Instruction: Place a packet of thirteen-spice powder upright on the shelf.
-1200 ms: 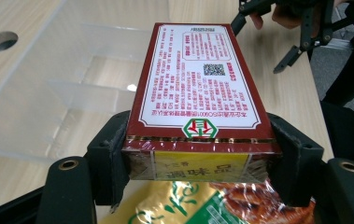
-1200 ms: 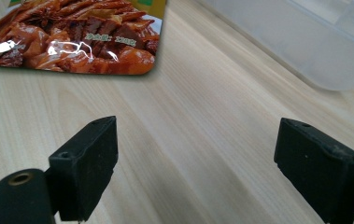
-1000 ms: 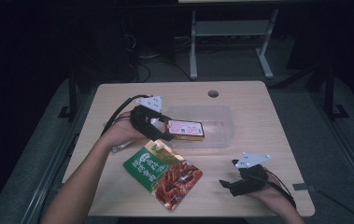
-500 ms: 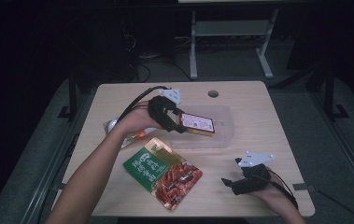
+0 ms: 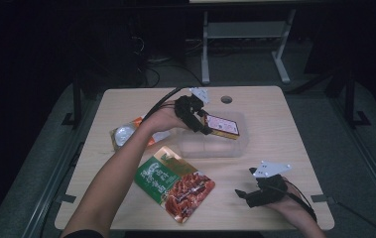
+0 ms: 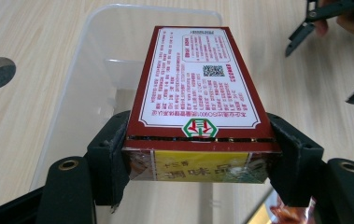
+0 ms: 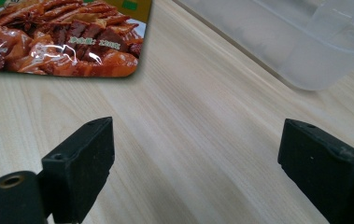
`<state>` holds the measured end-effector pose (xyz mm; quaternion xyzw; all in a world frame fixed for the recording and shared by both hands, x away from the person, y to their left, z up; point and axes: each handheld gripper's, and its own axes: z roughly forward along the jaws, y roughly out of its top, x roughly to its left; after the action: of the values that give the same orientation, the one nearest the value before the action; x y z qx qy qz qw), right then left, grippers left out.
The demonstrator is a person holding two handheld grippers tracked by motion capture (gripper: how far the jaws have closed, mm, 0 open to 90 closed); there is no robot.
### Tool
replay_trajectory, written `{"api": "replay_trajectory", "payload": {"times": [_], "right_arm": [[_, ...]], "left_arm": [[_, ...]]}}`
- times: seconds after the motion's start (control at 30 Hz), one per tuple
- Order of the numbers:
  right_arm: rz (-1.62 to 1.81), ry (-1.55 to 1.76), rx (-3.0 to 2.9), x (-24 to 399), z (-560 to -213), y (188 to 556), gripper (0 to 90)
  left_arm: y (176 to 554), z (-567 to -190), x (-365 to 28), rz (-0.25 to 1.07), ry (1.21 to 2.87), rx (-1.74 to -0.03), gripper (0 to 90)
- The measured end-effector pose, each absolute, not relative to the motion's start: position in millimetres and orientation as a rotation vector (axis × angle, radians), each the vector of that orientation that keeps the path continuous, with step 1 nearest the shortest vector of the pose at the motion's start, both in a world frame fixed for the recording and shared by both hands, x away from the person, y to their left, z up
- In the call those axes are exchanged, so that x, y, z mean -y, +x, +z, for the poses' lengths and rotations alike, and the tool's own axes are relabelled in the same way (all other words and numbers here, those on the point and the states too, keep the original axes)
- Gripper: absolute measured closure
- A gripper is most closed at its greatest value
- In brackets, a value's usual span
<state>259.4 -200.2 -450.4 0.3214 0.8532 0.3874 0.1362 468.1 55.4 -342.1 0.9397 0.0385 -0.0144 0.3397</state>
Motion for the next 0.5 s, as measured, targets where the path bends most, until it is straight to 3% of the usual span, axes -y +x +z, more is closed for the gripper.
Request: {"api": "replay_trajectory", "payload": {"times": [0.5], "right_arm": [[1.138,0.919,-2.471,201.6,-450.3,261.3,10.4]], "left_arm": [[485.3,-356.3,-29.9,-0.029,2.445,-0.153,31.8]]}}
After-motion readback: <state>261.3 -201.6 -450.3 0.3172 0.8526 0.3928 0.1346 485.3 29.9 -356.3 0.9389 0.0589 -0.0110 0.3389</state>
